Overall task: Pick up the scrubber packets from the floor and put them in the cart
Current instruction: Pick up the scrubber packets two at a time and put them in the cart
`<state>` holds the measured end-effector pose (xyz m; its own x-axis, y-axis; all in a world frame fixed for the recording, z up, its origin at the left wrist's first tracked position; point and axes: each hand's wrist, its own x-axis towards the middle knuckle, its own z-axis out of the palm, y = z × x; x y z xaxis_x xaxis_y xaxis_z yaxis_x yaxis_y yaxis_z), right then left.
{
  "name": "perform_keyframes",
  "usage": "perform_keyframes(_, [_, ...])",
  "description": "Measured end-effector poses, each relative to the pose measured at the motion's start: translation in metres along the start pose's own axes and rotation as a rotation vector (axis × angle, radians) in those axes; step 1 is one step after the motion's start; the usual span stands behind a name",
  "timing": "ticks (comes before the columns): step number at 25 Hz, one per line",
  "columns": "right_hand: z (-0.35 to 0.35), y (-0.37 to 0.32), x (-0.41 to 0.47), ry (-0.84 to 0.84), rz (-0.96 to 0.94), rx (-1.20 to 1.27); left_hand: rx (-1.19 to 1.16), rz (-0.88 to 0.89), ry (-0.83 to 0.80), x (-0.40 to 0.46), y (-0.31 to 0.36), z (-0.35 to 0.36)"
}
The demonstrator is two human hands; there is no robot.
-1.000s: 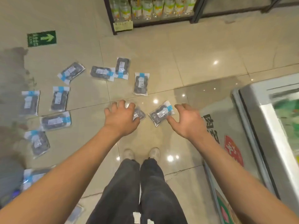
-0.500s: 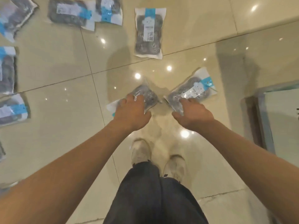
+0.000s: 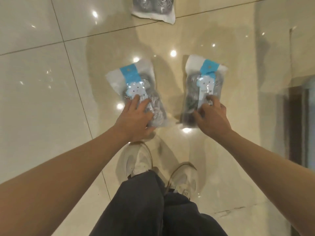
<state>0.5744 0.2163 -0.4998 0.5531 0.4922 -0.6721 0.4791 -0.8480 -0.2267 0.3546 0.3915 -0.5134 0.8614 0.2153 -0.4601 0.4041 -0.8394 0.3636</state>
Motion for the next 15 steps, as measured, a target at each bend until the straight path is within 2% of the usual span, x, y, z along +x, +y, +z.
perform_keyframes(1, [-0.001,0.001,-0.002,0.042,0.048,0.063,-0.081,0.029,0.108,-0.005,-0.010,0.005])
perform_keyframes(2, [-0.002,-0.002,0.000,0.102,0.143,0.178,-0.176,-0.065,0.168,-0.008,-0.012,0.002])
perform_keyframes(5, [-0.003,-0.007,0.015,0.149,0.450,0.344,-0.585,-0.696,0.197,-0.001,-0.012,0.013])
perform_keyframes(7, [0.000,-0.005,0.026,0.026,0.564,0.387,-0.947,-0.993,0.150,0.007,-0.017,0.022])
perform_keyframes(9, [0.011,0.006,0.029,-0.014,0.590,0.568,-1.197,-1.069,0.156,0.012,-0.016,0.023])
perform_keyframes(13, [-0.007,-0.009,-0.014,0.051,0.492,0.769,-1.211,-1.040,0.172,-0.006,0.011,-0.002])
perform_keyframes(15, [-0.038,-0.022,-0.048,0.111,0.414,0.852,-1.285,-0.983,0.161,-0.033,0.030,-0.045])
